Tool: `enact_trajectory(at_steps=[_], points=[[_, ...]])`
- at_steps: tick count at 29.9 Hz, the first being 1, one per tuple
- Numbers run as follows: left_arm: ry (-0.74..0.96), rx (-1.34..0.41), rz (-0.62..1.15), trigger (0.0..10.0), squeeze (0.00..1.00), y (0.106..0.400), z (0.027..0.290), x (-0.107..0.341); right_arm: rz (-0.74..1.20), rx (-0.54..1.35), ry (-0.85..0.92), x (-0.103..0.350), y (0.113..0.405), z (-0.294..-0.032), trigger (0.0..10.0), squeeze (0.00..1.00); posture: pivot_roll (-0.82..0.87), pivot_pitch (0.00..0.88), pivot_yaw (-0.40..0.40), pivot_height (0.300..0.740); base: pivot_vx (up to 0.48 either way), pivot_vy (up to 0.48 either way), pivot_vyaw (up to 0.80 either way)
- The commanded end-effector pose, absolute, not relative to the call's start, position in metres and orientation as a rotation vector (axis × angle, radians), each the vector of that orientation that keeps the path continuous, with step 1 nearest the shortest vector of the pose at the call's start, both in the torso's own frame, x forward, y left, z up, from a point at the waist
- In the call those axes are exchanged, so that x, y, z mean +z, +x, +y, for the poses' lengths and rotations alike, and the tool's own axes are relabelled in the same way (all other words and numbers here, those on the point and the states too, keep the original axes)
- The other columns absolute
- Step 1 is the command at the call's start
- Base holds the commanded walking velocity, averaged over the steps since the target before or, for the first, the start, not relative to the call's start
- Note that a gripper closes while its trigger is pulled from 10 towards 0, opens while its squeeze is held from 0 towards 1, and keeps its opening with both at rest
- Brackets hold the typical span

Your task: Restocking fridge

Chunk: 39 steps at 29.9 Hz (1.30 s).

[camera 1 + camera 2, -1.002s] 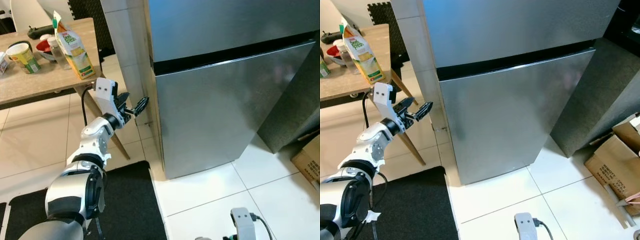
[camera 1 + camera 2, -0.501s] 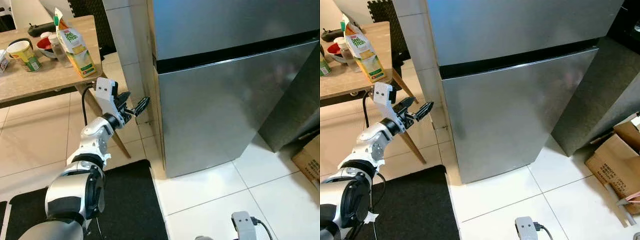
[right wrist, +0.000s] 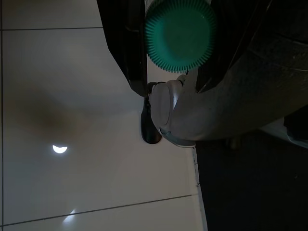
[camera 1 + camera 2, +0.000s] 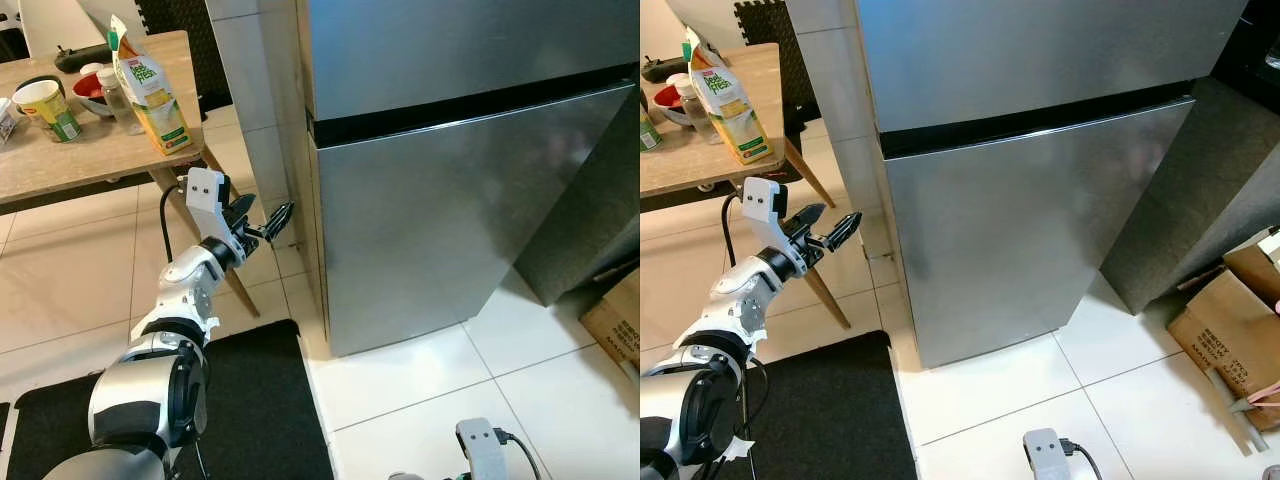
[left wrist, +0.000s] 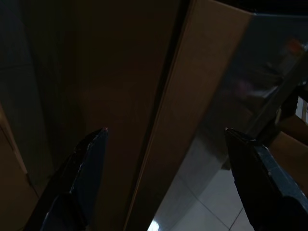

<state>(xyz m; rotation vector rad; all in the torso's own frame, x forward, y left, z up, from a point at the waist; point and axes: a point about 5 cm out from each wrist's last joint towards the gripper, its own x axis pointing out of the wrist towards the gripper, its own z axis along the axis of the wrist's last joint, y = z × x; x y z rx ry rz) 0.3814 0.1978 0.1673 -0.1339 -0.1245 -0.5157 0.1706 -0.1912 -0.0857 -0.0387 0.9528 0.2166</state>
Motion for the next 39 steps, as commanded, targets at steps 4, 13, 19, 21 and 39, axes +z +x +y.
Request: enact_trajectory(at_steps=[4,13,19,21,39], points=[[-0.142,-0.489,-0.143,10.0,0.0,0.38,0.213,0.173,0.985,0.23,-0.038,-0.09,0.161,-0.188,10.0,0.0,-0.15,0.171,0.014,0.74,0.0,0.0,0.0],[-0.176,-0.487,-0.022,10.0,0.0,0.373,0.202,0.141,1.017,0.212,-0.058,-0.093,0.157,-0.19,10.0,0.0,-0.12,0.212,0.037,0.74,0.0,0.0,0.0],[-0.166,-0.435,0.207,10.0,0.0,0.34,0.189,0.07,1.032,0.21,-0.054,-0.095,0.152,-0.188,10.0,0.0,-0.12,0.22,0.039,0.74,0.0,0.0,0.0],[-0.151,-0.379,0.338,10.0,0.0,0.319,0.188,0.037,1.044,0.212,-0.051,-0.097,0.148,-0.186,10.0,0.0,-0.11,0.222,0.033,0.74,0.0,0.0,0.0],[0.021,-0.184,1.119,10.0,0.0,0.131,0.205,-0.101,1.085,0.221,-0.089,-0.1,0.14,-0.189,10.0,0.0,-0.11,0.195,0.02,0.74,0.0,0.0,0.0]])
